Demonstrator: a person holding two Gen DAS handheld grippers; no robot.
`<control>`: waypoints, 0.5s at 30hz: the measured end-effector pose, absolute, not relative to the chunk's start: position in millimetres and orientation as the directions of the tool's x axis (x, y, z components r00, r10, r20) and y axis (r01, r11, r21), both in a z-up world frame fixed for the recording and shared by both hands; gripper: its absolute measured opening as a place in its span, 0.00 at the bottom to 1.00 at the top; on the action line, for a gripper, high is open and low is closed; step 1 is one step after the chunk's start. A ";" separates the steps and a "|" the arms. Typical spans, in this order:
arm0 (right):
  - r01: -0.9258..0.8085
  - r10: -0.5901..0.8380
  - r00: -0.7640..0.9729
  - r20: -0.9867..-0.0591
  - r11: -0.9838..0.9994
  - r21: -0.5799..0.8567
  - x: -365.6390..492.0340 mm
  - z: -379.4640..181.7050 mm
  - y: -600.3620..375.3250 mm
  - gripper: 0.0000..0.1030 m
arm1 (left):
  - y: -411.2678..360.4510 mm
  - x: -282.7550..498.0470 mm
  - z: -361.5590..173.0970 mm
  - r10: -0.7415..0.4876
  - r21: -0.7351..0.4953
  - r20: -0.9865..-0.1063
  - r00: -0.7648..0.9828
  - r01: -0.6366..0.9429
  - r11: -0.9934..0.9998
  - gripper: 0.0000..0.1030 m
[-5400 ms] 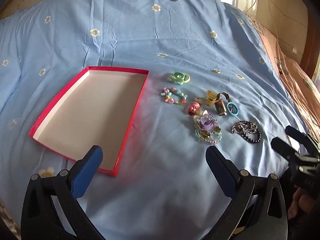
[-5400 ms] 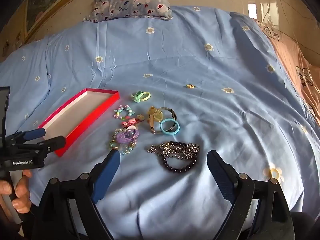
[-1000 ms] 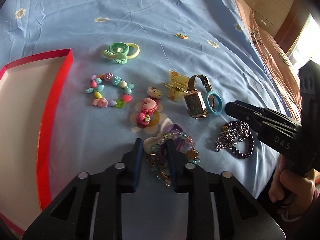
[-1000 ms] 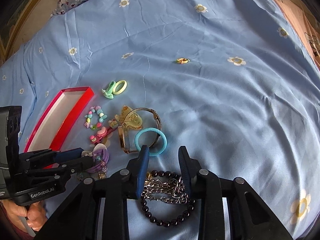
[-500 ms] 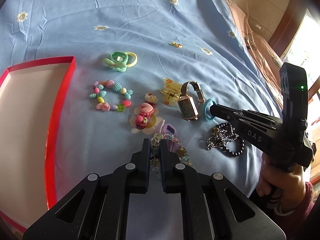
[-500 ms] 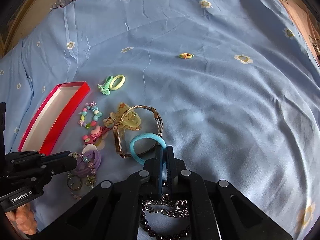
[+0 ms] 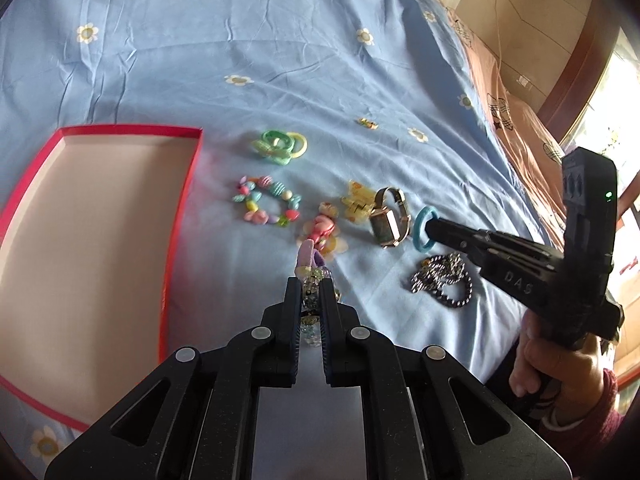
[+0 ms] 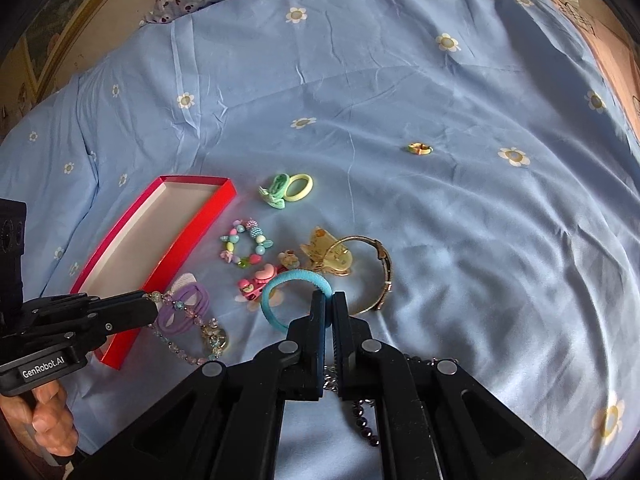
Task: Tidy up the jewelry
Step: 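Carry the bracelet and blue hair tie together into the red box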
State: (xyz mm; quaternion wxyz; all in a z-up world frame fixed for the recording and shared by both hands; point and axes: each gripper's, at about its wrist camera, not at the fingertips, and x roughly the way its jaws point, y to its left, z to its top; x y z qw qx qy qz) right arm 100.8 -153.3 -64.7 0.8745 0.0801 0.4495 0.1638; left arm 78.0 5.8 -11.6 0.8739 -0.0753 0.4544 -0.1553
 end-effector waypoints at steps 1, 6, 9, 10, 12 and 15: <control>-0.224 0.363 0.541 -0.759 0.932 0.287 99.7 -63.5 -150.4 0.03 | 7.9 76.8 -15.4 -0.334 -0.271 -0.779 0.531 0.194 0.943 0.07; -0.242 0.379 0.526 -0.761 0.925 0.293 93.7 -63.8 -140.9 0.03 | 17.4 72.1 -37.4 -0.286 -0.252 -0.823 0.490 0.135 0.958 0.08; -0.245 0.383 0.521 -0.763 0.923 0.296 91.4 -64.0 -138.4 0.03 | 19.6 68.8 -42.5 -0.280 -0.249 -0.830 0.483 0.129 0.960 0.09; -0.247 0.383 0.521 -0.762 0.923 0.295 90.6 -63.5 -137.9 0.03 | 19.6 67.6 -43.2 -0.276 -0.244 -0.831 0.483 0.130 0.961 0.09; -0.248 0.387 0.521 -0.761 0.922 0.298 89.7 -62.7 -137.3 0.03 | 20.0 66.2 -44.6 -0.277 -0.246 -0.836 0.475 0.127 0.961 0.15; -0.249 0.394 0.519 -0.759 0.919 0.306 87.9 -61.8 -136.8 0.03 | 20.6 63.2 -46.6 -0.276 -0.250 -0.838 0.471 0.117 0.961 0.33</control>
